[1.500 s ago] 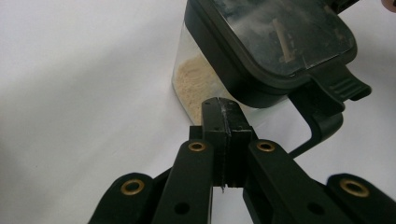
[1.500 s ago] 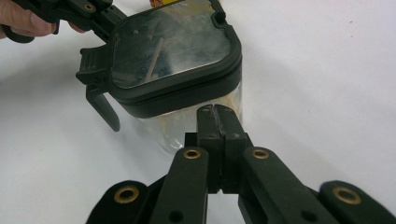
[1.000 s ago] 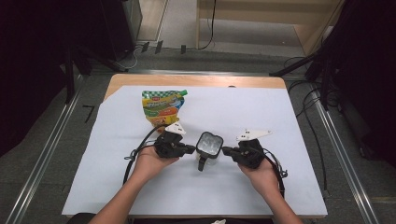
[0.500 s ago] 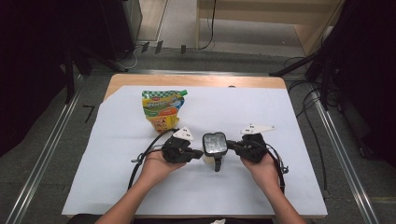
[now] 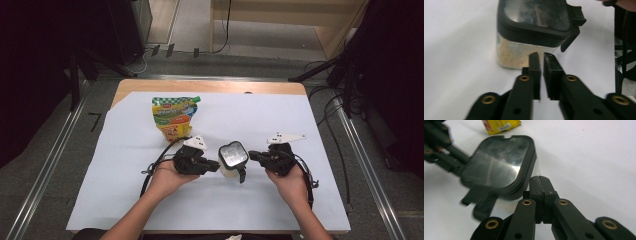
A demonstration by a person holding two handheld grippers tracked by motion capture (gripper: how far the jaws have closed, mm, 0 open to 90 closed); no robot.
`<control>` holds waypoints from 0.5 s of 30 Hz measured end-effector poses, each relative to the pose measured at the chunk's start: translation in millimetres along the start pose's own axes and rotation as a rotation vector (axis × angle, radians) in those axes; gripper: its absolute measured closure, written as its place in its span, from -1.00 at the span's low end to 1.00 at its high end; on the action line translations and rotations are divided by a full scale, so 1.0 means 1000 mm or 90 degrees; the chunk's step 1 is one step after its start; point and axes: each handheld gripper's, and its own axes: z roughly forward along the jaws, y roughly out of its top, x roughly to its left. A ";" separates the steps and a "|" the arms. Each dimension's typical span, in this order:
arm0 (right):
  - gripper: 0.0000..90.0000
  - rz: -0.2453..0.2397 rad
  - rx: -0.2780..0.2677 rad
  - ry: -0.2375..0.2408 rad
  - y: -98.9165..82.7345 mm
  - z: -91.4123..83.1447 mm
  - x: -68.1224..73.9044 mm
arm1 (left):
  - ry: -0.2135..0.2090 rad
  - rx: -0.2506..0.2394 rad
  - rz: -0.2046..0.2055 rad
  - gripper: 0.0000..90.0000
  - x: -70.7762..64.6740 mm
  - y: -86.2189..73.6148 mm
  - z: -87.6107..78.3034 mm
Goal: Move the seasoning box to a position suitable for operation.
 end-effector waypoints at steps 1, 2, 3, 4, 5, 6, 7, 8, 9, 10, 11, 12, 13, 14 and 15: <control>1.00 0.001 -0.001 0.003 -0.001 -0.004 0.001 | 0.000 0.000 0.000 0.72 0.000 0.000 0.000; 1.00 0.001 -0.001 0.003 -0.001 -0.004 0.001 | 0.003 -0.003 0.003 0.72 0.001 0.000 -0.002; 1.00 -0.003 -0.002 0.011 -0.004 -0.010 0.005 | 0.005 -0.013 -0.001 0.54 0.004 -0.001 -0.005; 1.00 -0.006 0.000 0.010 -0.004 -0.013 0.007 | -0.002 -0.020 -0.011 0.46 0.006 -0.001 -0.007; 1.00 -0.013 0.002 0.013 -0.006 -0.016 0.009 | -0.002 -0.023 -0.014 0.35 0.007 -0.001 -0.008; 1.00 -0.014 0.002 0.013 -0.006 -0.018 0.011 | -0.006 -0.025 -0.020 0.28 0.009 -0.001 -0.010; 1.00 -0.014 0.002 0.013 -0.006 -0.018 0.011 | -0.006 -0.025 -0.020 0.25 0.009 -0.001 -0.010; 1.00 -0.015 -0.001 0.021 -0.008 -0.023 0.016 | -0.004 -0.027 -0.022 0.21 0.011 -0.002 -0.012; 1.00 -0.017 0.002 0.024 -0.010 -0.025 0.018 | -0.004 -0.027 -0.022 0.16 0.011 -0.002 -0.012; 1.00 -0.020 0.002 0.025 -0.012 -0.027 0.022 | -0.011 -0.028 -0.018 0.09 0.014 -0.003 -0.014; 1.00 -0.024 0.005 0.030 -0.015 -0.029 0.025 | -0.011 -0.026 -0.021 0.02 0.015 -0.004 -0.013; 1.00 -0.024 0.005 0.030 -0.015 -0.029 0.025 | -0.011 -0.026 -0.021 0.00 0.015 -0.004 -0.013; 1.00 -0.031 0.011 0.036 -0.020 -0.032 0.032 | -0.007 -0.017 -0.019 0.00 0.016 -0.005 -0.014; 1.00 -0.031 0.011 0.036 -0.020 -0.032 0.032 | -0.007 -0.017 -0.019 -0.01 0.016 -0.005 -0.014; 1.00 -0.036 0.020 0.040 -0.025 -0.033 0.038 | -0.005 -0.016 -0.020 -0.01 0.018 -0.005 -0.014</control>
